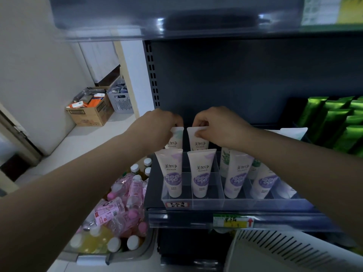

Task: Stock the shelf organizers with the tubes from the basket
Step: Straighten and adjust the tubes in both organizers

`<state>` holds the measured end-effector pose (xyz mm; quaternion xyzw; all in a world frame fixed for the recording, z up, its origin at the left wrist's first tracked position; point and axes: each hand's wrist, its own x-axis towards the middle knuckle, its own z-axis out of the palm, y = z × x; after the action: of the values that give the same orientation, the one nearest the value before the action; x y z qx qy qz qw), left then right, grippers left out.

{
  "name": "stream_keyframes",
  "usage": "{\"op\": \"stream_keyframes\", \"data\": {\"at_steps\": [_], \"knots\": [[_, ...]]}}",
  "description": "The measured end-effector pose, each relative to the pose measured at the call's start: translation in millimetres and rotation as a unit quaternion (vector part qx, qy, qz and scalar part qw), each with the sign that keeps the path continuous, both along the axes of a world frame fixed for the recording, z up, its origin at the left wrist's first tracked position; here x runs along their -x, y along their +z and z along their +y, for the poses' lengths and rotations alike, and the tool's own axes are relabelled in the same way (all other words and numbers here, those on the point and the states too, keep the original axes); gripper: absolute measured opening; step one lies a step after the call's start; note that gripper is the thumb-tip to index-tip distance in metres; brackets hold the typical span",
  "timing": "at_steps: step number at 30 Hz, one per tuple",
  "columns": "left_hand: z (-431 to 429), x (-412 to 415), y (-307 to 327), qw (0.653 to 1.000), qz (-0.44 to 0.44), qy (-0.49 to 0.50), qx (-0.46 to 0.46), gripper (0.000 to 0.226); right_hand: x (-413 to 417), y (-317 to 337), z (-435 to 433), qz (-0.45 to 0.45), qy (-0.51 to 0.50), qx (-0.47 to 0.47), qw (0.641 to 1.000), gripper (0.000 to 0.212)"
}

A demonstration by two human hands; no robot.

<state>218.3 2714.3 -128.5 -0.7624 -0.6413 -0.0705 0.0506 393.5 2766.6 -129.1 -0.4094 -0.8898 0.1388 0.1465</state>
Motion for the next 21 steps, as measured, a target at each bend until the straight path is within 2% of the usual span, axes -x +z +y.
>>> {"op": "stream_keyframes", "data": {"at_steps": [10, 13, 17, 21], "knots": [[-6.1, -5.9, 7.0, 0.999, -0.018, 0.016, 0.028, 0.042, -11.3, 8.6, -3.9, 0.0, 0.034, 0.017, 0.999, 0.035], [-9.6, -14.7, 14.3, 1.0, -0.026, 0.017, -0.002, 0.047, -27.4, 18.7, -4.7, 0.016, 0.036, 0.011, 0.999, 0.035], [-6.8, -38.1, 23.7, 0.997, -0.045, -0.025, -0.053, 0.048, -56.2, 31.2, -3.5, 0.018, 0.026, 0.008, 0.999, 0.034], [4.5, -66.9, 28.3, 0.994, -0.073, -0.067, -0.049, 0.051, -85.1, 37.4, 0.2, 0.007, 0.009, 0.007, 1.0, 0.036]]}}
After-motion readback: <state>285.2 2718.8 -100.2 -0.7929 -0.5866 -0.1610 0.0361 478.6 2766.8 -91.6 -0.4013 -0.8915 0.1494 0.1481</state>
